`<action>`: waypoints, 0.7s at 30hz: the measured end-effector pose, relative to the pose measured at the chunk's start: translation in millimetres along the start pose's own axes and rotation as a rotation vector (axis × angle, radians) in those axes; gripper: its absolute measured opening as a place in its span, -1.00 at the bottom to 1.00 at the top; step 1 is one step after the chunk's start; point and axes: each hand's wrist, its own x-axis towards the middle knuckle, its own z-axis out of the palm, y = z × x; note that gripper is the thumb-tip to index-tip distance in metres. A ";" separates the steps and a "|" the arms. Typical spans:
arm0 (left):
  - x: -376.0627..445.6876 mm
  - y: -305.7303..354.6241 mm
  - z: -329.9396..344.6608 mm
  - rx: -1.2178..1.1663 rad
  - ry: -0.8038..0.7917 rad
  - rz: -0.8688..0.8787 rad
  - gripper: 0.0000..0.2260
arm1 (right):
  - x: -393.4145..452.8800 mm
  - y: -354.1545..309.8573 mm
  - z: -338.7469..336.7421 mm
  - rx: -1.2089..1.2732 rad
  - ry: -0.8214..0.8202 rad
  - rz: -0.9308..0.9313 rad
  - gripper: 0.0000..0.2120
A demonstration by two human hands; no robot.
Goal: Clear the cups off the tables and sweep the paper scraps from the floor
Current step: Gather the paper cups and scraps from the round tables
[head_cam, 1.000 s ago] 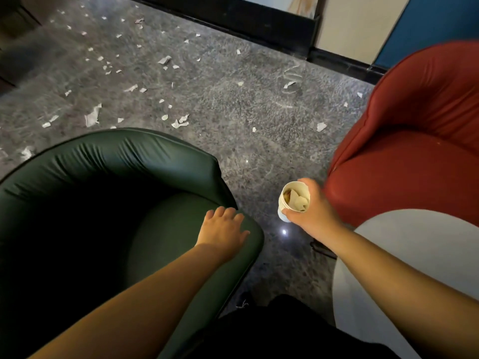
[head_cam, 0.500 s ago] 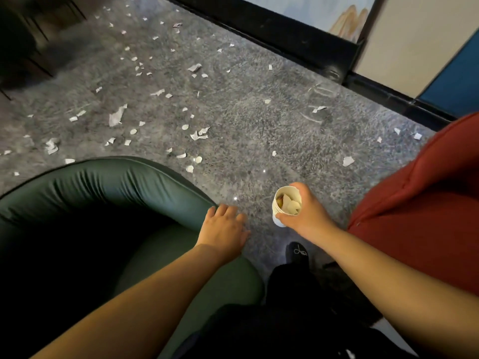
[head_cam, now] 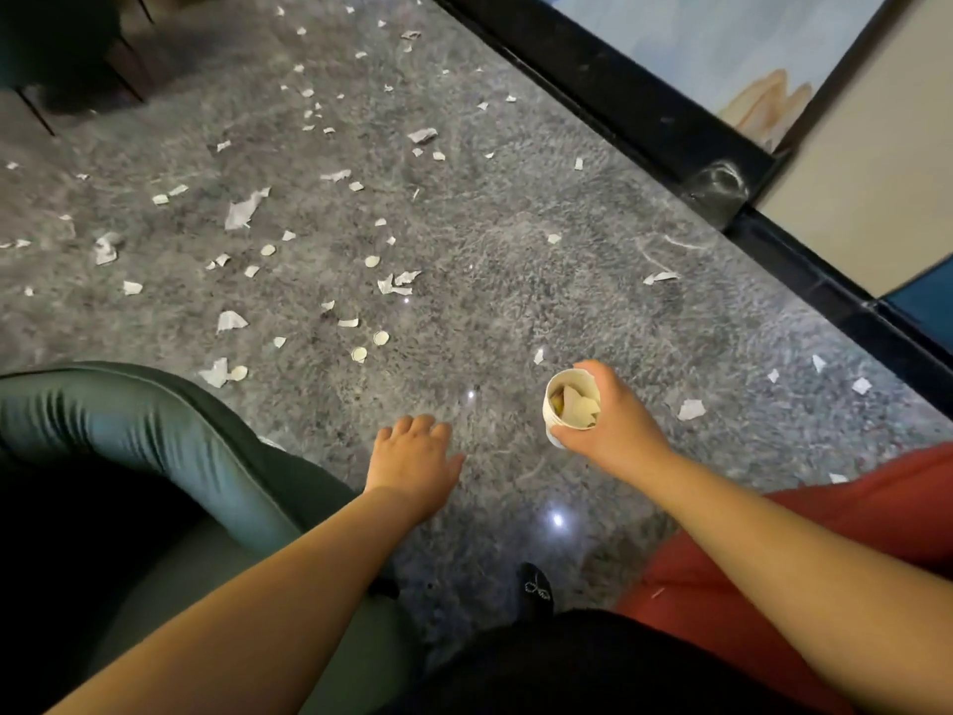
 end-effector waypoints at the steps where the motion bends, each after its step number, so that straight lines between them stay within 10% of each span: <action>1: 6.6 2.7 -2.2 -0.006 -0.006 -0.006 -0.54 | 5.9 4.0 -2.0 -0.003 -0.008 -0.004 -0.29; 21: 159.3 -149.1 -74.3 -0.079 0.028 -0.303 -0.54 | 241.0 -100.6 39.6 -0.028 -0.183 -0.119 -0.32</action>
